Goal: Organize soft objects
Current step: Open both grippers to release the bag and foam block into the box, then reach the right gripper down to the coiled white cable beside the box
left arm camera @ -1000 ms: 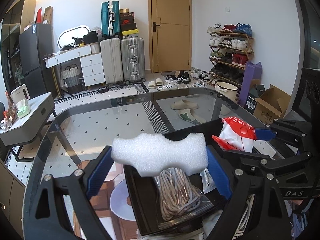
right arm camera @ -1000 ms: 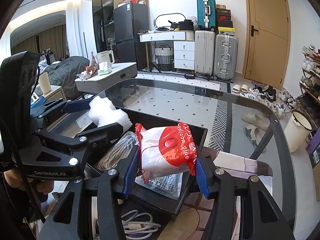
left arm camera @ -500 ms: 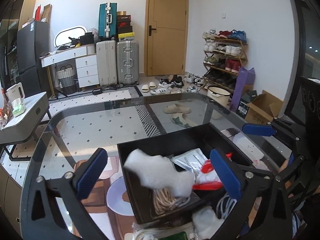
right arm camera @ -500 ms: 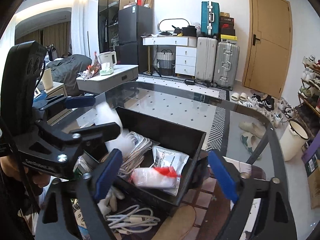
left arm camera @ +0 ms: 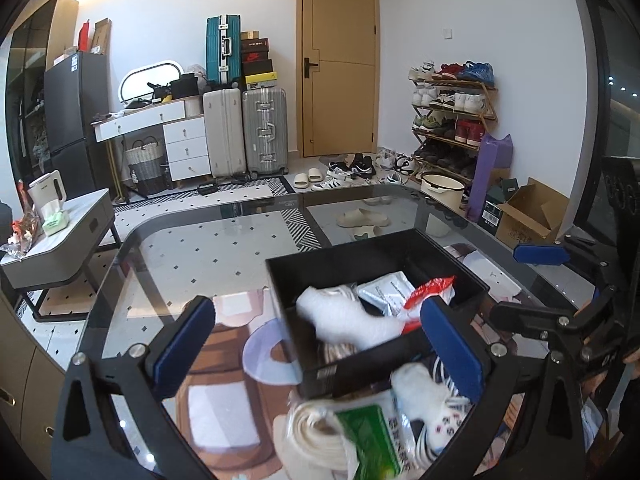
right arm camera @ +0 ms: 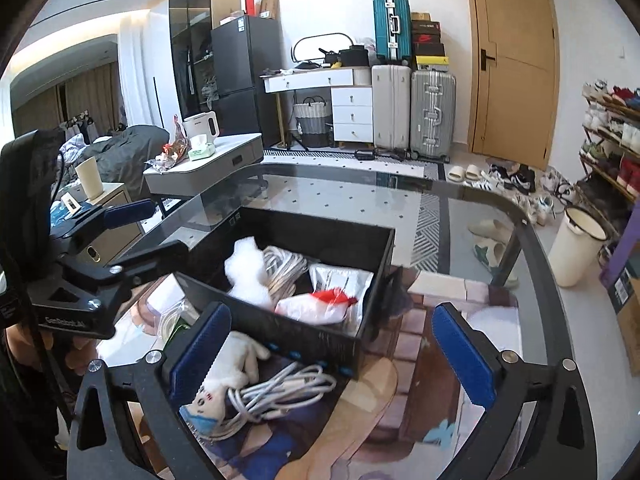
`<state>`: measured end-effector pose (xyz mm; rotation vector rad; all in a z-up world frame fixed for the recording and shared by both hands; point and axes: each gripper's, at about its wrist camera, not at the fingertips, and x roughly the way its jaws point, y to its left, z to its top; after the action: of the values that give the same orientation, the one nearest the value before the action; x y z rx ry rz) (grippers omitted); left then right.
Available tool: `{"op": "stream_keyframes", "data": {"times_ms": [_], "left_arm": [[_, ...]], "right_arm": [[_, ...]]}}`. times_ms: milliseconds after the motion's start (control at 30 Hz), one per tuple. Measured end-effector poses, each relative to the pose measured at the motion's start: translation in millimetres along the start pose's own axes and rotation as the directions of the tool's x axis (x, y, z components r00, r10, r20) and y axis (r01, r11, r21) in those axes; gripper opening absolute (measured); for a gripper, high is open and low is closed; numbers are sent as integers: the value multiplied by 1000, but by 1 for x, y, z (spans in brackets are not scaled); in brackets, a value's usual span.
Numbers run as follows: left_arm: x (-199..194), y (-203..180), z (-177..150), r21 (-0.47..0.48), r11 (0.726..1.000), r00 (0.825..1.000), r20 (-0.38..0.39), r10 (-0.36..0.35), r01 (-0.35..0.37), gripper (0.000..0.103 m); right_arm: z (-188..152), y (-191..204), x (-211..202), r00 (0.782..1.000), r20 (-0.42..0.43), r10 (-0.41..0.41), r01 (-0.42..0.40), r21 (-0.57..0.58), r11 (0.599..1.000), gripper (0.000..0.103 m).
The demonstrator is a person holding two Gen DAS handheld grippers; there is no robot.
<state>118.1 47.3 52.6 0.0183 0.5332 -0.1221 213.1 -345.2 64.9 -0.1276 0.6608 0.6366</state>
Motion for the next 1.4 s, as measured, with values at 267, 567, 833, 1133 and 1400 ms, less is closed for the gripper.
{"op": "stream_keyframes", "data": {"times_ms": [267,567,833,1133,1400], "left_arm": [[-17,8,-24,-40,999,1000,-24,17,-18,103],[-23,4,-44,-40,998,998,-53,36,-38,103],[-25,1,-50,-41,998,996,-70,53,-56,103],[-21,-1,-57,-33,998,994,-101,46,-50,103],[-18,1,-59,-36,998,993,-112,44,-48,103]], "right_arm": [[-18,11,-5,999,-32,2,-1,20,1000,102],[-36,20,-1,998,-67,-24,24,13,1000,102],[-47,24,7,992,-122,-31,33,13,999,102],[-56,19,19,986,-164,-33,40,39,998,102],[-56,19,27,983,-184,-27,35,40,999,102]]}}
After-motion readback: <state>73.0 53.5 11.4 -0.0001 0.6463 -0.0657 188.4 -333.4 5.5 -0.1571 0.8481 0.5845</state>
